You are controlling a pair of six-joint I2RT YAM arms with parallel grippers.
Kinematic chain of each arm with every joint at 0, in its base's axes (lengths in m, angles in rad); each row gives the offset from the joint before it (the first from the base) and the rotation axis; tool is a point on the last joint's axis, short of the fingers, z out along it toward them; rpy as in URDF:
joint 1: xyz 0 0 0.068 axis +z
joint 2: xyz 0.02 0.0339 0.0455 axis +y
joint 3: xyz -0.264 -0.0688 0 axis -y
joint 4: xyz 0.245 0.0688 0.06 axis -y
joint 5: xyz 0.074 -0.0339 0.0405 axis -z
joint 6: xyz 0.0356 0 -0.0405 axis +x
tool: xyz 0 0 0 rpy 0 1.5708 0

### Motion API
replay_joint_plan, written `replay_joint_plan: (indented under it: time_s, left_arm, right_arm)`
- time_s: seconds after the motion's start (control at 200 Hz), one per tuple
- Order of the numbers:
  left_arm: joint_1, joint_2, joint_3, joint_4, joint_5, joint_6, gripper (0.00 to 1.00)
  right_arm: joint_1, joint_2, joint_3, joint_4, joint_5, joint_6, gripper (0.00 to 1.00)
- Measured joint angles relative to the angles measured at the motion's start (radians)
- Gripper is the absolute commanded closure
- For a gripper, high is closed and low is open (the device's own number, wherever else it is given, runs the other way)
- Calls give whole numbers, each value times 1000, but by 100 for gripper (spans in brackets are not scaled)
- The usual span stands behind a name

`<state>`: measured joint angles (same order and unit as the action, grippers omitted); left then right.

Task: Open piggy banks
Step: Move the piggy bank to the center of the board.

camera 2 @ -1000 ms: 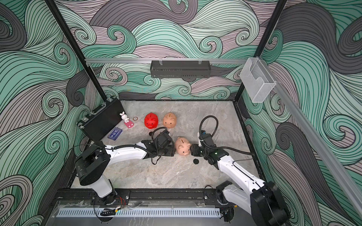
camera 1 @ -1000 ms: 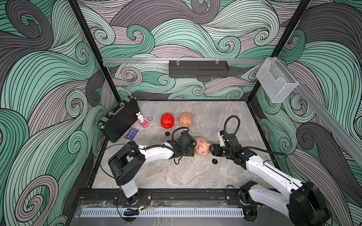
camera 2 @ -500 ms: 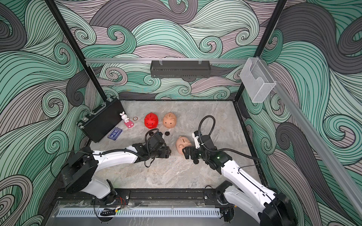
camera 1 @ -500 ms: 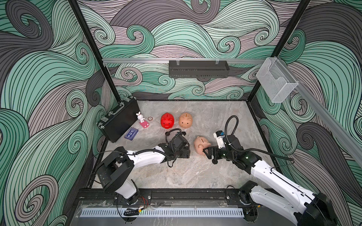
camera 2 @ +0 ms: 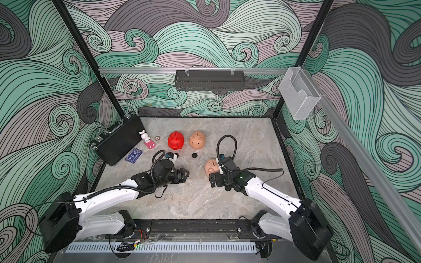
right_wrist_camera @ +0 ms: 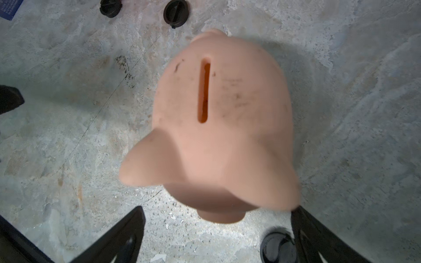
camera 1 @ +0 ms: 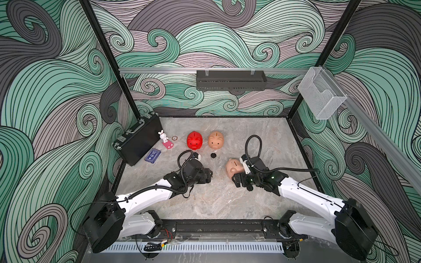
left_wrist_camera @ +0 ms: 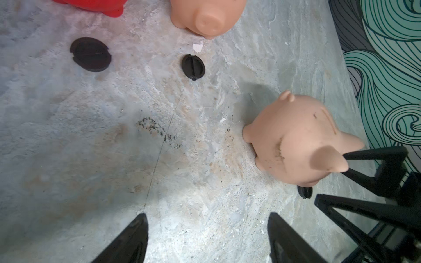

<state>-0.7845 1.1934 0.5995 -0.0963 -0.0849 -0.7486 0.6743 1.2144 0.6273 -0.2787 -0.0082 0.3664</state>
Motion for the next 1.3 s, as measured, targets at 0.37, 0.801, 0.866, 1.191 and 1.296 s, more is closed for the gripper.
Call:
replay_joint_plan:
  time_s: [0.37,0.801,0.866,1.191,1.296]
  left_arm:
    - [56,0,-2,29,6,8,15]
    - [112,121,137,57,48,55,13]
    - [123,145,162,59,61,60,13]
    - [150,242,288,27,135,95,13]
    - [152,270,310,20,148,107,13]
  right_arm:
    - [-12,163,93,82,79,2,17]
    - [-140,352,273,100,98,-10,18]
    - [-163,378,309,95,84,-34,18]
    - [-266,500,475,71,-21,-174,18]
    - [-290,522,502,64,-48,-202,18]
